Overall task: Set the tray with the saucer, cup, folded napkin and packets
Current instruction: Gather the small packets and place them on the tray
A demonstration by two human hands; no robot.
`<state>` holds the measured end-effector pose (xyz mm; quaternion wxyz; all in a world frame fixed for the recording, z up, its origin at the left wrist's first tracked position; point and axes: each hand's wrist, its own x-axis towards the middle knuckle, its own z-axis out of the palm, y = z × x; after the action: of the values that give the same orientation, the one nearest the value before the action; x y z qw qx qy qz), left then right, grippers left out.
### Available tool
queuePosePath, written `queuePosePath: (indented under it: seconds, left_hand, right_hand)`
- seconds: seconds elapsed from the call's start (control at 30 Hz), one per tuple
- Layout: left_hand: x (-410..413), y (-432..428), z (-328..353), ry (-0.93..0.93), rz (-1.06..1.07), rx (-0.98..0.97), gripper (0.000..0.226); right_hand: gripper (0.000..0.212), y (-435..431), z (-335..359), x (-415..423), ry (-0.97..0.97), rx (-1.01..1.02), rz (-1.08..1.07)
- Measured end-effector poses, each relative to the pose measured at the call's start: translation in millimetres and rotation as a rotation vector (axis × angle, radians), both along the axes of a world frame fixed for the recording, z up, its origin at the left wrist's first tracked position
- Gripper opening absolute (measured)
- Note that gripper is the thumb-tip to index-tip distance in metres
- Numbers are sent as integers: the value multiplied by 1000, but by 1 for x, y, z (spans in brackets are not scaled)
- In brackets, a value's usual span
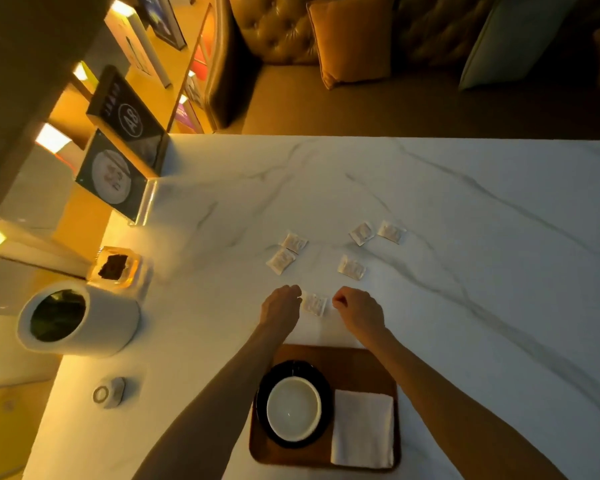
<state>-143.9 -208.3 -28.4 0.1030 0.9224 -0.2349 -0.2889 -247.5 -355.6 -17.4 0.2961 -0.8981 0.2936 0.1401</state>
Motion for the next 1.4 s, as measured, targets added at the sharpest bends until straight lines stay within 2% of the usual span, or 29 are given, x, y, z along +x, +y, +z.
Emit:
queuePosePath:
  seconds: [0.17, 0.37, 0.67, 0.77, 0.93, 1.13, 1.3, 1.4]
  left_hand:
    - [14, -18, -37, -8, -178, -56, 34]
    - [13, -19, -56, -43, -324, -77, 42]
    - [12, -29, -52, -13, -325, -13, 37]
    - [7, -25, -51, -3, -296, -55, 38]
    - [5, -13, -59, 38, -210, -127, 47]
    - [4, -11, -62, 17, -201, -159, 43]
    - [3, -13, -63, 29, -144, -178, 36]
    - [13, -10, -64, 141, -80, -246, 23]
  right_hand:
    - [26, 19, -39, 30, 59, -3, -179]
    - [38, 34, -57, 34, 66, -48, -198]
    - [18, 39, -70, 35, -20, -67, -174]
    - [12, 44, -71, 35, -56, -68, -186]
    - [18, 50, -71, 37, -94, -63, -214]
    - [21, 41, -69, 46, -22, -81, -175]
    - [21, 37, -68, 45, -35, -46, -160]
    - [17, 37, -68, 44, -62, 31, -216]
